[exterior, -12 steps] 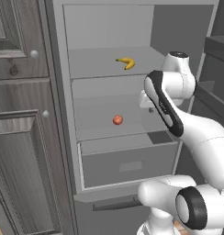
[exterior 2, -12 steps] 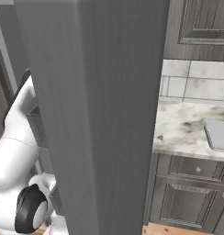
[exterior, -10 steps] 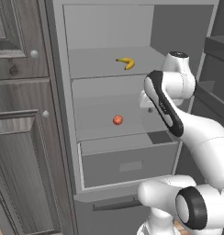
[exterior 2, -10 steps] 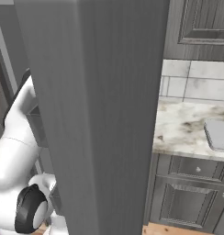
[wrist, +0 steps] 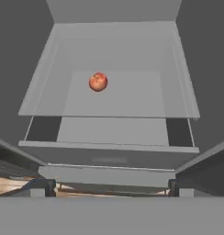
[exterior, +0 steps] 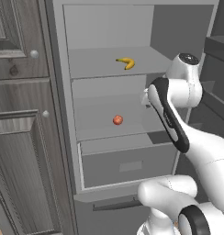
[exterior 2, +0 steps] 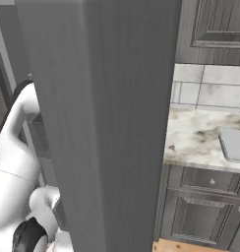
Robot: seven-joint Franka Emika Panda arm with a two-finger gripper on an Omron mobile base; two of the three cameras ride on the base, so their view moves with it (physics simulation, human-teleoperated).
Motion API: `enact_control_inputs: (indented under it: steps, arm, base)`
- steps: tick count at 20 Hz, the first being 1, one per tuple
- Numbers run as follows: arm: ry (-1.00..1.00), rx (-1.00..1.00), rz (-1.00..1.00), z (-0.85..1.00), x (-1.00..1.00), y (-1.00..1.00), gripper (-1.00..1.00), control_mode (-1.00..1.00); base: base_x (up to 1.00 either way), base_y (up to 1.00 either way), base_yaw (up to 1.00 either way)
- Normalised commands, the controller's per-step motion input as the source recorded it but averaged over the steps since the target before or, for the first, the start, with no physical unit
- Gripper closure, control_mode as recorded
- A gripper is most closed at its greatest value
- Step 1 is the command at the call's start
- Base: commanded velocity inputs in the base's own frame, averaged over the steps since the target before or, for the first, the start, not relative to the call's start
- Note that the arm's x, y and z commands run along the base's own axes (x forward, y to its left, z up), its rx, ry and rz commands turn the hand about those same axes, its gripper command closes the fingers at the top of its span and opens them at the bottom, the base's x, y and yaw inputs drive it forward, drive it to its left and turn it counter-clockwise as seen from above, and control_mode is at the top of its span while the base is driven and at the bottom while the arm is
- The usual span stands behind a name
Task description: Pick the banana and peach from the fridge and place them inside the tupperware on the counter.
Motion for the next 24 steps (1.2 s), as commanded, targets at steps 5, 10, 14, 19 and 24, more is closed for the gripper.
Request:
enact_control_inputs:
  steps: [5,10,14,19,24]
  arm:
    - [-0.45,0.00,0.00,0.36,-0.06,0.00,-1.00,-1.00]
    - [-0.41,0.04,0.00,0.56,-0.01,0.00,-1.00,-1.00]
    - [-0.34,0.04,0.00,0.71,0.00,0.00,-1.00,-1.00]
    - [-0.24,0.06,0.00,0.75,0.00,0.00,-1.00,-1.00]
    - [-0.06,0.04,0.00,0.67,0.00,0.00,-1.00,-1.00]
  base:
    - [0.00,0.00,0.00]
    - [0.00,0.00,0.00]
    - [0.00,0.00,0.00]
    - [0.00,0.00,0.00]
    - [0.00,0.00,0.00]
